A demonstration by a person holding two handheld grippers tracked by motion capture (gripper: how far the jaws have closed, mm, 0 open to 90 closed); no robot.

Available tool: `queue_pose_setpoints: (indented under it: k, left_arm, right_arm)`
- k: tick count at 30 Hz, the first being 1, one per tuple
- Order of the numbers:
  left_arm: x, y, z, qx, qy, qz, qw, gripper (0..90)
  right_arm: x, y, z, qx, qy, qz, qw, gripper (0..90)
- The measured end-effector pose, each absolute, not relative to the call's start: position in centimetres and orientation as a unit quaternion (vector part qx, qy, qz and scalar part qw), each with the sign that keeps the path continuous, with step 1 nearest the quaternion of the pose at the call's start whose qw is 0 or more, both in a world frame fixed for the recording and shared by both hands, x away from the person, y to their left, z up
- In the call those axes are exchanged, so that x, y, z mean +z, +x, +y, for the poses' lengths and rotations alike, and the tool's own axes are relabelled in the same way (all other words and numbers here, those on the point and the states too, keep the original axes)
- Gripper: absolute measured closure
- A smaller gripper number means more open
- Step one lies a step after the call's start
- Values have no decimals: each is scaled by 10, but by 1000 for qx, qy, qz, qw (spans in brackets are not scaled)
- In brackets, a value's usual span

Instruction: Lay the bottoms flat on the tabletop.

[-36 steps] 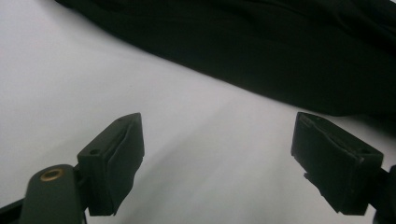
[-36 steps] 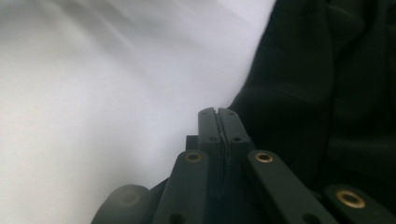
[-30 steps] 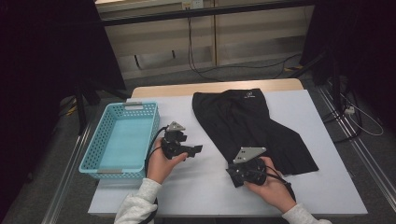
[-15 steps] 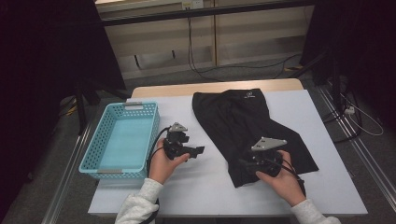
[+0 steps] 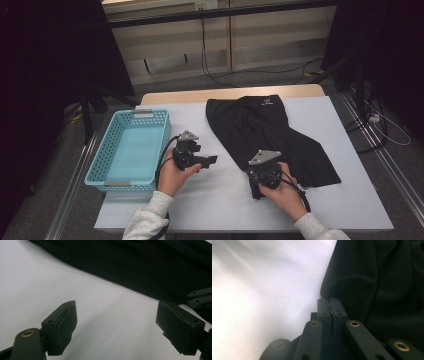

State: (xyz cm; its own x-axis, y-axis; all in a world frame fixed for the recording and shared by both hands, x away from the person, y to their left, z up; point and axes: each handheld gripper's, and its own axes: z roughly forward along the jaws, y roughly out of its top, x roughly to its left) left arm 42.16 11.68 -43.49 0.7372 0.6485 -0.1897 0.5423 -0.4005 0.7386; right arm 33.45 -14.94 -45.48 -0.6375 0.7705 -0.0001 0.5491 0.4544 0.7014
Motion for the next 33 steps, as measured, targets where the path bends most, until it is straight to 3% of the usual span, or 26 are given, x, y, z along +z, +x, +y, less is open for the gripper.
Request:
queue_pose_setpoints:
  k: [8, 10, 13, 16, 24, 33]
  left_arm:
    - [-433, 422, 119, 68, 832, 360, 417, 170]
    - [-433, 422, 119, 66, 833, 359, 416, 170]
    - [-434, 422, 117, 64, 835, 357, 414, 170]
    - [-436, 422, 115, 63, 836, 357, 412, 170]
    - [-435, 422, 116, 63, 836, 357, 412, 170]
    - [-435, 421, 114, 63, 837, 355, 411, 170]
  right_arm:
    - [-432, 321, -136, 417, 360, 828, 101, 881]
    - [-433, 318, -131, 414, 353, 832, 108, 720]
    - [-435, 319, -136, 406, 362, 830, 121, 547]
    - [-432, 323, -154, 407, 392, 812, 144, 458]
    - [-440, 333, -198, 366, 444, 796, 190, 445]
    - [-453, 338, -222, 317, 472, 800, 191, 539]
